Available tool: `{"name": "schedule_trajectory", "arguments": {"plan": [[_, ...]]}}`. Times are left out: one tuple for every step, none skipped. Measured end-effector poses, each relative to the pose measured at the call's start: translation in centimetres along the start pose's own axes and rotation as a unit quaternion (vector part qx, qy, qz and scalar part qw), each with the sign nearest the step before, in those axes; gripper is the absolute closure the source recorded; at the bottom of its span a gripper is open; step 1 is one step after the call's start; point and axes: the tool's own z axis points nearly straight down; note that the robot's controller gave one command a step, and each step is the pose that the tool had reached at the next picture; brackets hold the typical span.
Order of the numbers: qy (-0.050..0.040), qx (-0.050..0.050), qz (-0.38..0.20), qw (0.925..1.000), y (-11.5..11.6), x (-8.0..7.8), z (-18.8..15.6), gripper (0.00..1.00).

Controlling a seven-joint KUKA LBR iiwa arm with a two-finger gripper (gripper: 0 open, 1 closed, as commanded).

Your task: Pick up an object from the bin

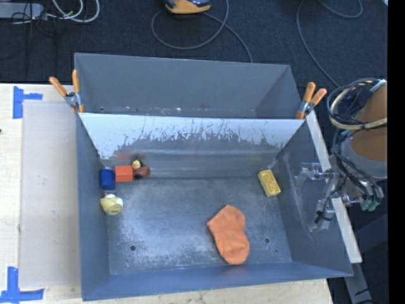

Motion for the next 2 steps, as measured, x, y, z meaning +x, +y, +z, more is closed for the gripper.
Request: {"name": "schedule_trajectory", "arguments": {"plan": [[-0.0036,0.001,-0.002,1.0,0.1,-0.1,-0.4,0.0],[-0.0059,0.002,-0.005,1.0,1.1,-2.0,4.1,0.0]]}}
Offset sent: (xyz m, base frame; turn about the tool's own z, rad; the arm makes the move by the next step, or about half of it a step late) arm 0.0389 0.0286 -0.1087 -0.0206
